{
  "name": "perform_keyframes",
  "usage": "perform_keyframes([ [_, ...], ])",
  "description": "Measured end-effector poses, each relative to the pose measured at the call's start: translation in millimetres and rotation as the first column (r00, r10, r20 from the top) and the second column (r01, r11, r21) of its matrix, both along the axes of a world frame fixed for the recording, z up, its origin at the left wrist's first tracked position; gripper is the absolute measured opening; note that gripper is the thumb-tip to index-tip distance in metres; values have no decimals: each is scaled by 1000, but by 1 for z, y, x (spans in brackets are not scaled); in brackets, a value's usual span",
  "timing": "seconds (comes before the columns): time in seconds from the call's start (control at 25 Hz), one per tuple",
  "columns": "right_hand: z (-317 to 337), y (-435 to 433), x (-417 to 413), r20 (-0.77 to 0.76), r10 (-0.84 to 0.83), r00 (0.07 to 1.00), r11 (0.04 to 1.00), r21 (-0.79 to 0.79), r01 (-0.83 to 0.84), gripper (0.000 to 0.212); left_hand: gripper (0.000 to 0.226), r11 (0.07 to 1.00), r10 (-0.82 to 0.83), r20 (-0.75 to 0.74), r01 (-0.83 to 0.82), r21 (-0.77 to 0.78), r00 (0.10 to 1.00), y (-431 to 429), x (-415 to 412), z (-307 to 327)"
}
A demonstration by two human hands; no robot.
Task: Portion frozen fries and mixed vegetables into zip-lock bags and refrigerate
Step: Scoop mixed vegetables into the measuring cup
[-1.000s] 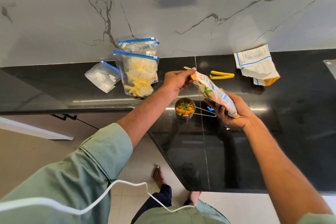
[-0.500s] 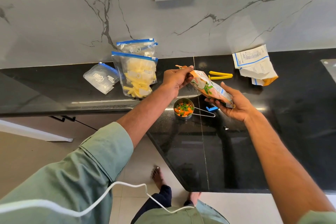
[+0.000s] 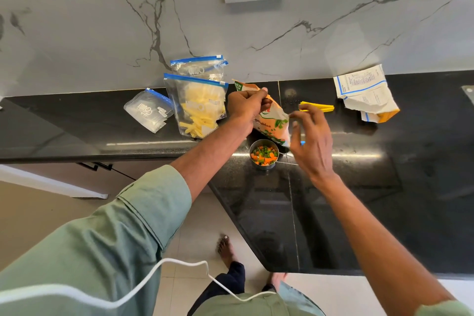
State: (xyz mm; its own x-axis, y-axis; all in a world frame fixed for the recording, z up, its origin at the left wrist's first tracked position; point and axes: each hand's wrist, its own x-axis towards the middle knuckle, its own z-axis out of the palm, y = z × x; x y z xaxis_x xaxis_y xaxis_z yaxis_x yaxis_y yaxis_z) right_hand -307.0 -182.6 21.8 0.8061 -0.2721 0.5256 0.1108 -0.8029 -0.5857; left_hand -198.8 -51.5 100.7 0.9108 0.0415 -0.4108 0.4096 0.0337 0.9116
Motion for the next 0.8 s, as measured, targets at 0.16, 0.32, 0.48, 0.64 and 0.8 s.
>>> perform_keyframes([
  [0.16, -3, 1, 4, -51, 67, 996, 980, -184, -75, 31, 12, 999, -24, 40, 22, 41, 999, 4, 2, -9],
  [0.32, -12, 1, 1, -111, 135, 985, 947, -277, -161, 36, 13, 994, -71, 60, 66, 86, 996, 4, 2, -14],
  [0.48, -12, 3, 6, -184, 38, 982, 963, -255, -85, 44, 14, 988, -122, 79, 113, 104, 989, 0, -1, -19],
  [0.64, -14, 0, -3, -112, 29, 993, 977, -207, -52, 35, 14, 987, -122, 82, 112, 114, 989, 0, 1, -18],
  [0.8, -17, 0, -5, -123, -4, 992, 975, -220, -23, 32, 15, 985, -139, 78, 129, 114, 987, 0, 1, -20],
])
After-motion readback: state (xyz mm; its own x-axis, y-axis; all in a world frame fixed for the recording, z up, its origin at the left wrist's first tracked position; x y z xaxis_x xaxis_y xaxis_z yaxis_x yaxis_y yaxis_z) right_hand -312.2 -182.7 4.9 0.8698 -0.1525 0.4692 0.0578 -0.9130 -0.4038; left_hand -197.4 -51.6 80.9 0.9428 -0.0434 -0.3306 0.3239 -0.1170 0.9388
